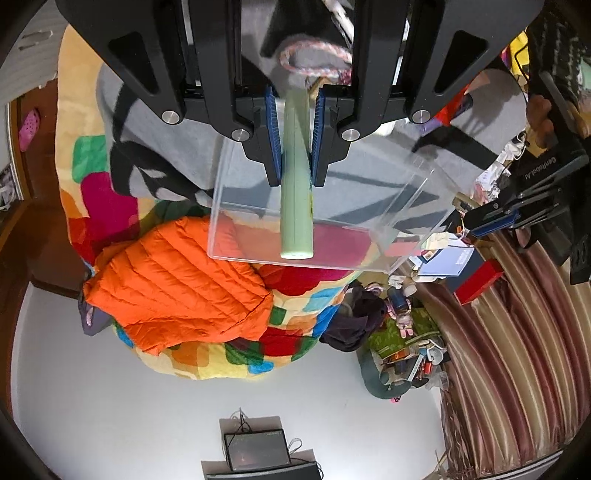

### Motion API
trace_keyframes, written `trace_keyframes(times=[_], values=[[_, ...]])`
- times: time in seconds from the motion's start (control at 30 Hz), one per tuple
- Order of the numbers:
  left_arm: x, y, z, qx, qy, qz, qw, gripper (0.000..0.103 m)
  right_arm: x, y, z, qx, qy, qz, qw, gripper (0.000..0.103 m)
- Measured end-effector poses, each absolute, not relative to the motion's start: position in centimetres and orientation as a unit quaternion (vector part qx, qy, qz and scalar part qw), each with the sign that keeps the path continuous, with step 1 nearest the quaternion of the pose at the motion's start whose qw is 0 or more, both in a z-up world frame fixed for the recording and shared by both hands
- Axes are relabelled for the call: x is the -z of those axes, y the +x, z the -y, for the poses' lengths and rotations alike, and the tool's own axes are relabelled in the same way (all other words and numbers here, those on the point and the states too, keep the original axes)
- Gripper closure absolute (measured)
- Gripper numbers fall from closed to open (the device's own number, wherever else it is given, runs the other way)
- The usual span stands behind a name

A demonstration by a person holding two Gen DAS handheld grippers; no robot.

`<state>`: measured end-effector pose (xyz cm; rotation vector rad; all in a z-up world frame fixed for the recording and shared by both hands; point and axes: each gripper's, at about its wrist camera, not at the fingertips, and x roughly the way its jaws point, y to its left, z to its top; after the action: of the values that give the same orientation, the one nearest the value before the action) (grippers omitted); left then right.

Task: Organize objects
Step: 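Lower the green tube into the box with the right tool while the left drops the block, then grasp the green glass bottle with the right tool while the left grasps the Max box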

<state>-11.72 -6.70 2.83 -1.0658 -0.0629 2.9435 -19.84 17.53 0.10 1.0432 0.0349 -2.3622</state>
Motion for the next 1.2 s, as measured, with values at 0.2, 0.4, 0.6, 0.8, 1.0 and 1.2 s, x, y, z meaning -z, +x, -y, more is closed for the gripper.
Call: trace_keyframes(times=[0.2, 0.4, 0.6, 0.8, 1.0, 1.2], values=[[-1.9, -13.6, 6.9, -0.937, -0.347, 0.035, 0.009, 0.079, 0.9, -21.6, -16.1, 0.87, 0.405, -0.017, 0.279, 0.089], [0.4, -15.9, 7.4, -0.919, -0.387, 0.068, 0.03, 0.079, 2.3, -22.9, -14.6, 0.862, 0.424, -0.037, 0.276, 0.089], [2.0, -16.7, 6.4, -0.908, -0.412, 0.06, 0.045, 0.079, 4.0, -23.8, -13.3, 0.85, 0.448, -0.059, 0.271, 0.089], [1.4, -16.0, 5.4, -0.912, -0.404, 0.041, 0.057, 0.079, 4.7, -23.8, -12.7, 0.842, 0.46, -0.07, 0.274, 0.089], [0.1, -14.9, 4.9, -0.919, -0.391, 0.025, 0.051, 0.073, 3.1, -22.7, -13.3, 0.849, 0.445, -0.068, 0.276, 0.087], [-1.0, -12.1, 4.2, -0.927, -0.371, 0.006, 0.044, 0.063, 1.4, -19.9, -14.5, 0.86, 0.42, -0.063, 0.284, 0.07]])
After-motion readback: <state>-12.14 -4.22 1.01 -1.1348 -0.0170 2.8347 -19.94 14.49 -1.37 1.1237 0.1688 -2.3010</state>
